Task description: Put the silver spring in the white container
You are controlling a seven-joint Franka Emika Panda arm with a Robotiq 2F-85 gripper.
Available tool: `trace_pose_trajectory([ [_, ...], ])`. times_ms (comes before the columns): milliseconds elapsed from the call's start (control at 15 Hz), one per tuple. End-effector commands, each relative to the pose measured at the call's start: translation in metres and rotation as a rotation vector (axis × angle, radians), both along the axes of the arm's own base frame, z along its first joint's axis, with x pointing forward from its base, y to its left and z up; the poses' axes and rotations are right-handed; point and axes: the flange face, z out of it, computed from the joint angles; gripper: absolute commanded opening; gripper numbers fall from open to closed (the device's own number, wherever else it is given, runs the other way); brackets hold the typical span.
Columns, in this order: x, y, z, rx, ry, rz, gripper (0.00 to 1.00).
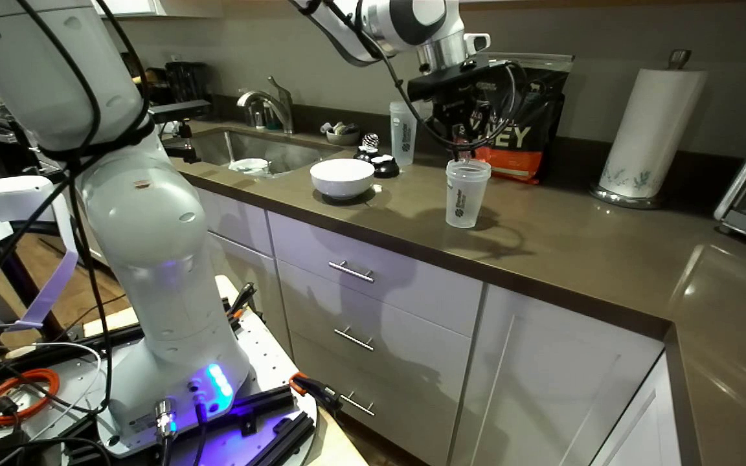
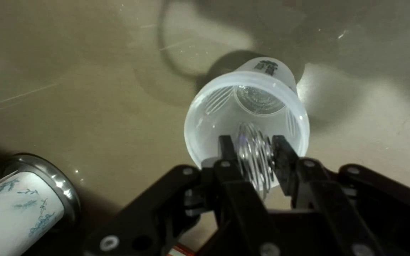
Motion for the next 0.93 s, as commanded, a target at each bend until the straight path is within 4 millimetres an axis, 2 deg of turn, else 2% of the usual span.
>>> trace_pose_trajectory([
  [0,0.010,-0.002,0.001,-0.022,-0.013,-0.020,0.57],
  [133,0.011,0.000,0.002,-0.016,-0.010,-0.018,0.65],
  [467,0.008,0.002,0.009,-0.016,-0.015,-0.013,0.97],
  [600,0.008,0.002,0.010,-0.016,-0.017,-0.014,1.00],
  [867,0.006,0.004,0.012,-0.010,-0.017,-0.008,1.00],
])
